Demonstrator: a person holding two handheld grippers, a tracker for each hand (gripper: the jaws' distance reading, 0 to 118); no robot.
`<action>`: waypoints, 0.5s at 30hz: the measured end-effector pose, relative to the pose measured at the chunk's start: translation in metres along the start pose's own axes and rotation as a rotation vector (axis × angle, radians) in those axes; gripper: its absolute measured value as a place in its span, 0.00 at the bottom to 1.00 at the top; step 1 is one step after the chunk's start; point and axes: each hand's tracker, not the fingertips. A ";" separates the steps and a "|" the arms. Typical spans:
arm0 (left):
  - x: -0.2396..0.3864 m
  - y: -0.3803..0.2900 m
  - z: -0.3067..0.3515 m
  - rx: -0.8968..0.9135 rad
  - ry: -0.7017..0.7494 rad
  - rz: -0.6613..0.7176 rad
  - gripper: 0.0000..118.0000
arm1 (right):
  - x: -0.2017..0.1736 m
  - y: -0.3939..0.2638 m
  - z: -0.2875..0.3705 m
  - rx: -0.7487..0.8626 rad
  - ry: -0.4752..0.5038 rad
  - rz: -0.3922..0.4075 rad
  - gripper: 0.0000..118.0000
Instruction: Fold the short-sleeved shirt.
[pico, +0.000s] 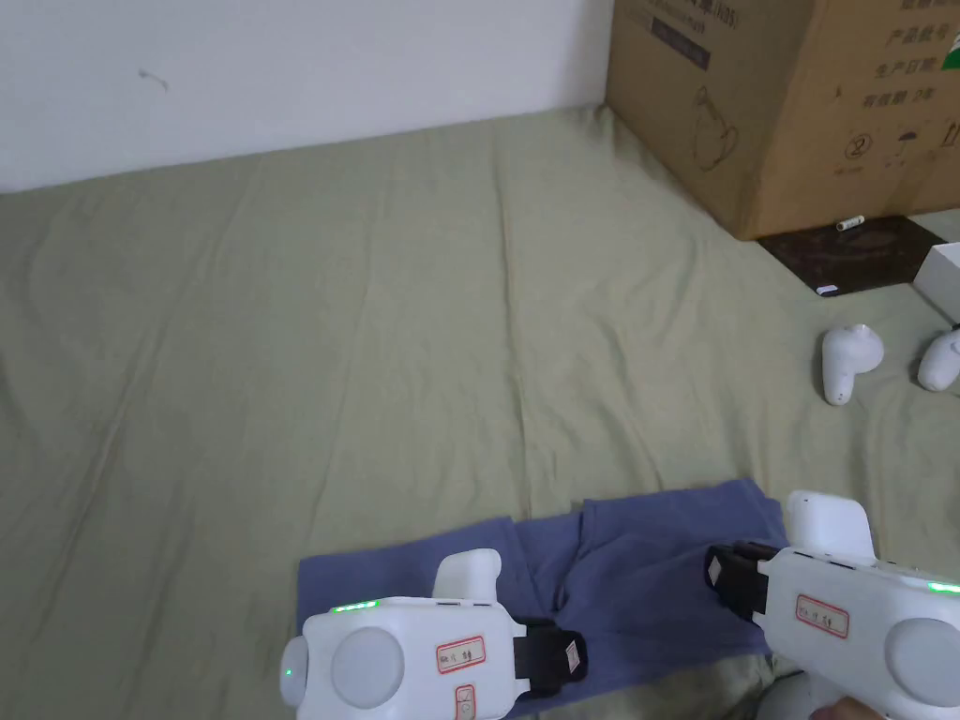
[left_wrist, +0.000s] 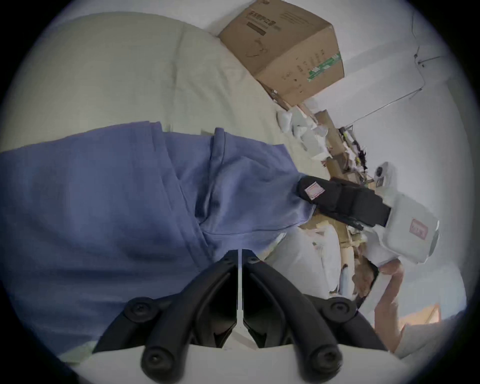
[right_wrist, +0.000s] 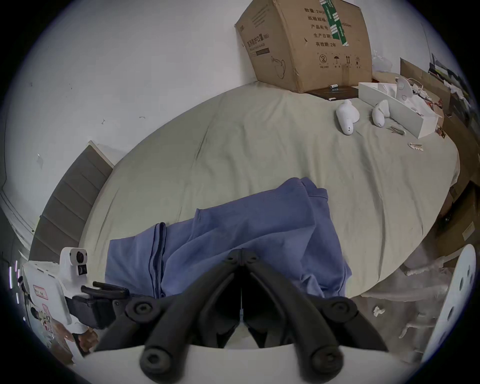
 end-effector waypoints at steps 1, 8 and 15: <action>-0.005 0.001 0.009 0.033 -0.012 0.030 0.01 | -0.001 0.000 0.002 0.001 0.003 0.003 0.00; -0.084 0.001 0.117 0.247 -0.060 0.265 0.01 | -0.014 0.003 0.006 0.001 0.011 0.031 0.00; -0.156 -0.023 0.163 0.232 -0.069 0.399 0.27 | -0.036 0.009 0.000 -0.003 0.035 0.077 0.00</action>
